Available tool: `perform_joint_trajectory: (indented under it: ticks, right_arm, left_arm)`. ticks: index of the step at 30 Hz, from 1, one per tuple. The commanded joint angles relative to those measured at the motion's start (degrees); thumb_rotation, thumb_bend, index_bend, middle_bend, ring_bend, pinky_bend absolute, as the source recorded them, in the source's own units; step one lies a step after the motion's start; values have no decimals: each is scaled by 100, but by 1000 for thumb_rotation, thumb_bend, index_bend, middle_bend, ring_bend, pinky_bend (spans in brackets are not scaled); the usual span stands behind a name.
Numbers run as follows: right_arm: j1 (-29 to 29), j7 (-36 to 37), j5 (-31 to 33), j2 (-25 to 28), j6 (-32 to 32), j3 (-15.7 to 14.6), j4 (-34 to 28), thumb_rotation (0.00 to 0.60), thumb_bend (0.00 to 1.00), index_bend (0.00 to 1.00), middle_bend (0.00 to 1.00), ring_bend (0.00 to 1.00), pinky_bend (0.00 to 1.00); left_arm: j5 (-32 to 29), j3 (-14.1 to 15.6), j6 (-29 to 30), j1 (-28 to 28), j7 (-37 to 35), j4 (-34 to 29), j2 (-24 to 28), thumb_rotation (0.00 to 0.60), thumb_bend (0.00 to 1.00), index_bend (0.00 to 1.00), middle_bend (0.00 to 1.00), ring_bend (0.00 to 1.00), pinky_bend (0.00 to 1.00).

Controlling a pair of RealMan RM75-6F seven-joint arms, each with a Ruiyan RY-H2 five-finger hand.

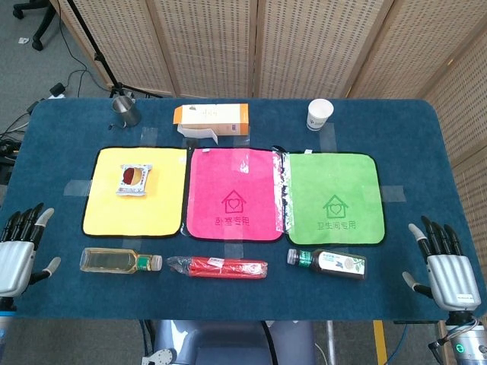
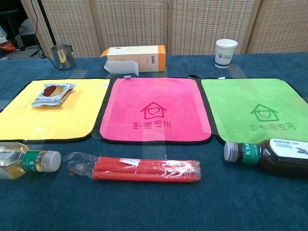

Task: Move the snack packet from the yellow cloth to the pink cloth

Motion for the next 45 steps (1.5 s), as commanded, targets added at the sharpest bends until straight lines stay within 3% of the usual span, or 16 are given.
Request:
perform_joint_trajectory:
  ticks: [1,16,20,25,36,45]
  right_arm:
    - [1,-7,-3,-4,0,-1,3,600,247,96,0,0,0]
    - [29,-132,-32,-81,-28,-13,26,600,247,95,0,0,0]
    - [56,-123,-21,-104,-102,-30,33,600,247,95,0,0,0]
    - [75,-166,-15,-135,-127,-27,63,600,248,96,0,0,0]
    - [189,-268,225,-283,-409,18,237,600,249,96,0,0,0]
    - [291,-376,437,-425,-673,39,393,600,252,96,0,0,0]
  left_arm:
    - [-346,-79,-489,-160,-610,-263,57,600,244,0,0,0,0]
    - [-1771,-839,-2508,-968,-3334,-857,790,600,299,0,0,0,0]
    - [-2438,-1247,-3418,-1227,-4558,-1007,1041,600,314,0,0,0,0]
    - [-2917,-1707,-4723,-1605,-5809,-633,1272,600,320,0,0,0,0]
    - [-3357,-2082,-6196,-2128,-6574,453,883,600,321,0,0,0,0]
    - [-3623,-2172,-6775,-2531,-6529,1267,485,600,322,0,0,0,0]
